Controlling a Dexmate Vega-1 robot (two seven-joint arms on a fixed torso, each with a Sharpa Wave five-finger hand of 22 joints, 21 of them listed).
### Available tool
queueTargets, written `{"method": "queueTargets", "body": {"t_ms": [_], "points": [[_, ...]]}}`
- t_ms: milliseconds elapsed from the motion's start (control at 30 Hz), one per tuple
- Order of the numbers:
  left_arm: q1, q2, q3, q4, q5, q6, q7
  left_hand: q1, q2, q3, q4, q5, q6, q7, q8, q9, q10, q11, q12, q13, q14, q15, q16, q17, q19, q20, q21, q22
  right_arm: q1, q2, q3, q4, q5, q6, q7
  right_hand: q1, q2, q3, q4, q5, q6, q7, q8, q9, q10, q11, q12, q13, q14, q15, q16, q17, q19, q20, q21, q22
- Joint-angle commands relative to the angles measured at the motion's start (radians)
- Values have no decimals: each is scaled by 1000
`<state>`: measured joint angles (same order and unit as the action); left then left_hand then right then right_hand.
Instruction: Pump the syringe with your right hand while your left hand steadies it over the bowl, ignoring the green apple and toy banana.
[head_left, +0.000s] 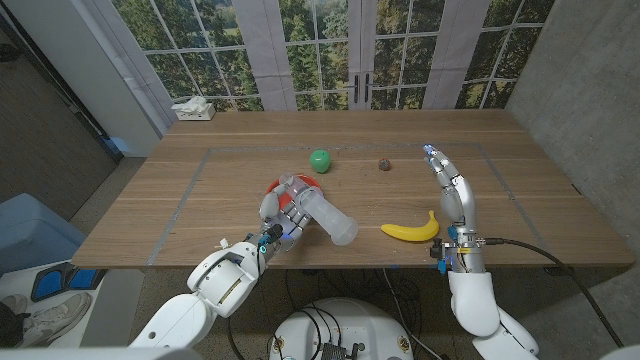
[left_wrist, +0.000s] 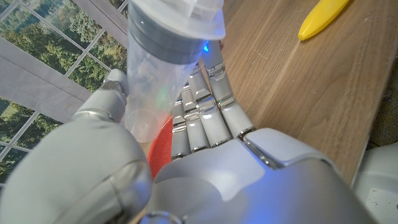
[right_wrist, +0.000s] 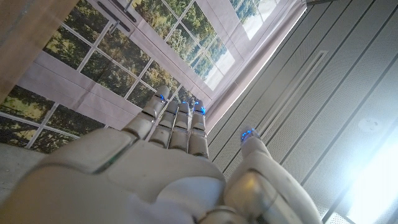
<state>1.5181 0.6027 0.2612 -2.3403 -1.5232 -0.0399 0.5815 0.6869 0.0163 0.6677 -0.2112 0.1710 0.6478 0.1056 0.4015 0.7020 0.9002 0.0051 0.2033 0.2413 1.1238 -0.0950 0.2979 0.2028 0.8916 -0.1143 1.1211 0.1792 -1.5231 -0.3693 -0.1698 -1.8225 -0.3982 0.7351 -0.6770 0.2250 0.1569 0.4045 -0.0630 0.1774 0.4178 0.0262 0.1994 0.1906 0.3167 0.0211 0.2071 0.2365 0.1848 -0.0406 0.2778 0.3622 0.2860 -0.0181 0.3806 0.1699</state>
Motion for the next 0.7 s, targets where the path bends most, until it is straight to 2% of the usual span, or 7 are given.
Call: {"method": "queueTargets", "body": {"t_ms": [33, 367, 467, 567, 700], "points": [[-10, -2, -1, 8, -16, 14, -9, 115, 169, 145, 86, 4, 5, 2, 83, 5, 210, -207, -2, -1, 126, -135, 1, 2, 5, -83, 6, 4, -34, 24, -1, -12, -190, 29, -104, -10, -1, 1, 7, 0, 5, -8, 1, 3, 16, 1, 9, 1, 11, -9, 8, 2, 12, -1, -5, 4], [-9, -2, -7, 14, -21, 16, -20, 110, 169, 150, 83, 4, 9, 2, 87, 5, 214, -208, -2, -5, 128, -136, -1, 3, 5, -84, 9, 5, -41, 12, -31, -25, -299, 7, -203, -12, 2, 1, 9, 3, 8, -12, 1, 2, 22, -3, 10, -1, 13, -18, 8, 2, 18, -8, -8, 4], [-11, -2, -6, 18, -23, 18, -19, 108, 169, 152, 82, 4, 10, 3, 88, 4, 217, -206, -2, -7, 128, -136, -2, 3, 4, -84, 10, 5, -46, 5, -42, -33, -342, -12, -240, -8, 3, 3, 6, 4, 6, -15, 0, 2, 20, -6, 9, -1, 10, -24, 6, 1, 17, -12, -10, 4], [-14, 0, -6, 21, -26, 23, -22, 107, 169, 153, 81, 4, 10, 2, 89, 4, 216, -206, -2, -8, 128, -136, -2, 3, 5, -84, 11, 5, -42, -17, -61, -31, -330, -7, -252, -5, 3, 5, 3, 5, 4, -19, -1, 2, 18, -9, 8, -2, 11, -26, 6, 0, 17, -13, -12, 4], [-19, -2, -5, 30, -25, 24, -42, 105, 169, 155, 80, 4, 10, 3, 90, 4, 217, -207, -2, -9, 129, -136, -3, 4, 5, -84, 12, 5, -44, -30, -90, -34, -364, -32, -285, 12, 11, 17, -8, 9, 2, -21, -1, 1, 17, -13, 7, -4, 11, -32, 3, -5, 17, -16, -16, 3]]}}
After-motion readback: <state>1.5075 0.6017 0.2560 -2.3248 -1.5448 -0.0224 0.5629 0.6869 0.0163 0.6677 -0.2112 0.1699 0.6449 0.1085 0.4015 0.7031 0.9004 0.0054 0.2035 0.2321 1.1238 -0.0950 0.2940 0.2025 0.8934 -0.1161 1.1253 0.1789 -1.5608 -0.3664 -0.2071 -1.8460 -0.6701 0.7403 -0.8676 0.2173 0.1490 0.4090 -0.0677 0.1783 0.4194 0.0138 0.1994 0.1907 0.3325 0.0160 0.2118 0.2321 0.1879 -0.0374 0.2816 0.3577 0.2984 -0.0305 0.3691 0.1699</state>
